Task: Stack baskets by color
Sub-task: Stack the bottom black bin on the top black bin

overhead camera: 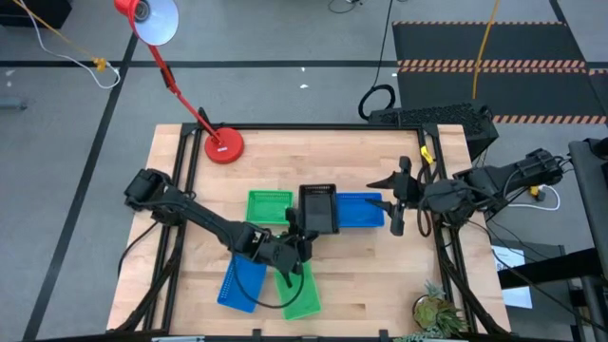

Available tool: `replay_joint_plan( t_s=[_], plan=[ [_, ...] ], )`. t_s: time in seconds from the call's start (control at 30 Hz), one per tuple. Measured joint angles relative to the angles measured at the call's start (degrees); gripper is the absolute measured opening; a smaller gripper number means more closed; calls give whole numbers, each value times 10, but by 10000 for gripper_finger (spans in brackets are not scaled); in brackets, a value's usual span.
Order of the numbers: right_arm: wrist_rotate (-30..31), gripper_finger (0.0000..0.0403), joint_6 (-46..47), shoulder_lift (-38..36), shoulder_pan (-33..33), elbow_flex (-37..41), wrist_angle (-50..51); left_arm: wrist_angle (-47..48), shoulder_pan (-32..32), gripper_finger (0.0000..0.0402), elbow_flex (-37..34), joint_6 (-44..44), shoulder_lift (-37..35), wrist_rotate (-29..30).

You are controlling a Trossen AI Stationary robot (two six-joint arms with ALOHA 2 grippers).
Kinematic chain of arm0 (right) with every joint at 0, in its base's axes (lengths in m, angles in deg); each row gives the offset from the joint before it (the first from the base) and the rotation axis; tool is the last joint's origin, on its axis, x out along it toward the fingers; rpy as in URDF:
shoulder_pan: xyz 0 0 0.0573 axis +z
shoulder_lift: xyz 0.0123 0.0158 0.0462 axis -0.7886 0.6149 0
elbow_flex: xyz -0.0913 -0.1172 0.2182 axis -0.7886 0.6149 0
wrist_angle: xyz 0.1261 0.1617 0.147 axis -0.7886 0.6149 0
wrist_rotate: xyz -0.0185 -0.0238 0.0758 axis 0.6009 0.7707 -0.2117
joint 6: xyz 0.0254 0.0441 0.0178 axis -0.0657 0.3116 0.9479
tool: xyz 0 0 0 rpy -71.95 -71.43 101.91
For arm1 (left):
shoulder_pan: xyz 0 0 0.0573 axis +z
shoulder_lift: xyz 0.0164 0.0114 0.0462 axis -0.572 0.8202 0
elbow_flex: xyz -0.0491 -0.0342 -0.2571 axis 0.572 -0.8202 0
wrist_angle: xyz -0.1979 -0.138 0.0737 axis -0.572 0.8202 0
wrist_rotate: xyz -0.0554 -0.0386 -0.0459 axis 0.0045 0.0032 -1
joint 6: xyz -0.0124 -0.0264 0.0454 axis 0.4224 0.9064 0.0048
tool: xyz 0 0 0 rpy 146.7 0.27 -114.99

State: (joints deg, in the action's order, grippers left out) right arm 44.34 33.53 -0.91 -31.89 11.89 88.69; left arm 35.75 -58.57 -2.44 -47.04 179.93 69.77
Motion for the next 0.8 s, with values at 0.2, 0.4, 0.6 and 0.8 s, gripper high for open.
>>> replay_joint_plan(
  t_s=[0.2,0.4,0.6,0.8],
  plan=[
    [0,160,-12,0,0,0,-4,-78,23,10,-54,-12,0,-37],
    [0,160,-16,0,0,0,-4,-128,36,7,-95,-22,0,-59],
    [0,160,-16,0,0,0,-4,-149,37,17,-113,-27,0,-82],
    [0,160,-16,0,0,0,-7,-151,42,7,-118,-28,0,-82]
  ],
)
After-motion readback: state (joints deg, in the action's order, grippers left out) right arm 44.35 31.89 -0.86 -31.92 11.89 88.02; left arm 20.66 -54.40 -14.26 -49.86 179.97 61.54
